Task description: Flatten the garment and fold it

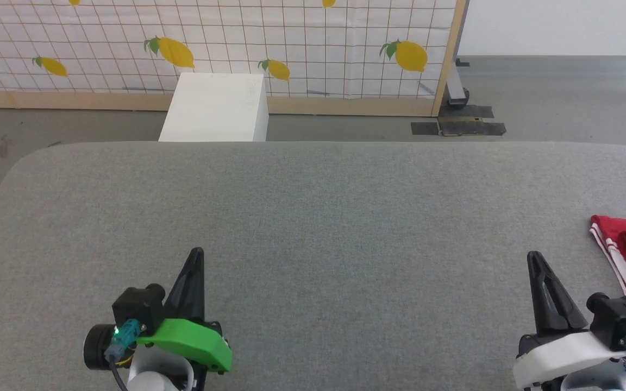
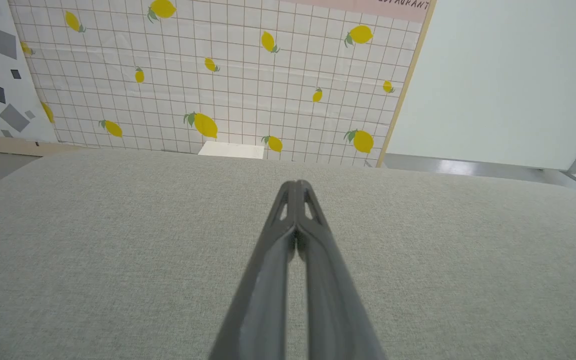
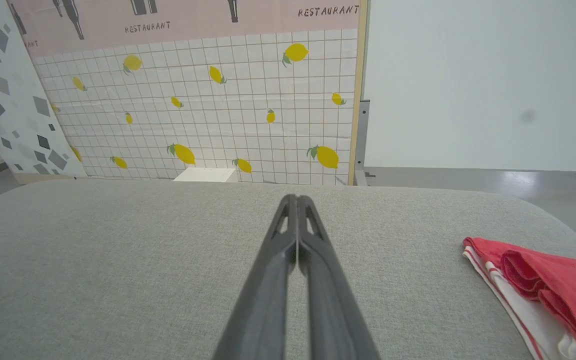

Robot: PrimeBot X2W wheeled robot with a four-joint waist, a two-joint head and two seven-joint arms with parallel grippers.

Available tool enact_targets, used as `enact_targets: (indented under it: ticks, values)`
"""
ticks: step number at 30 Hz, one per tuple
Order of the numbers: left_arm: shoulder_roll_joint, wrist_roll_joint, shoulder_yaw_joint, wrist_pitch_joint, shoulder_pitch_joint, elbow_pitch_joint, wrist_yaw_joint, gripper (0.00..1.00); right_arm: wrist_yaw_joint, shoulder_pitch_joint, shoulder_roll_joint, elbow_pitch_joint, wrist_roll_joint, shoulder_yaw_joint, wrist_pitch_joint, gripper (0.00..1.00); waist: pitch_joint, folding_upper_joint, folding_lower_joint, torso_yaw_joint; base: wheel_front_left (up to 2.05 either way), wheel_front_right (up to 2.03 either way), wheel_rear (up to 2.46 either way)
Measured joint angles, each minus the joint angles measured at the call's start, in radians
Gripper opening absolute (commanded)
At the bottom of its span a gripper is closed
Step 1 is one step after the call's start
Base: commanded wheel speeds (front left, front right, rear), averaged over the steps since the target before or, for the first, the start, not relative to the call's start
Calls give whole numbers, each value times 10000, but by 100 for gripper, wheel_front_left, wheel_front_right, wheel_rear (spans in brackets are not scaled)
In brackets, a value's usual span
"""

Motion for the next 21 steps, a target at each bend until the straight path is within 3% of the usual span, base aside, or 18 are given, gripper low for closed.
enact_targets:
  ticks: [21]
  values:
    - [0,424,136,405,87,-351,159,0,0,-104,0,10,-199,119,198,0,12,0,0,-95,0,0,0]
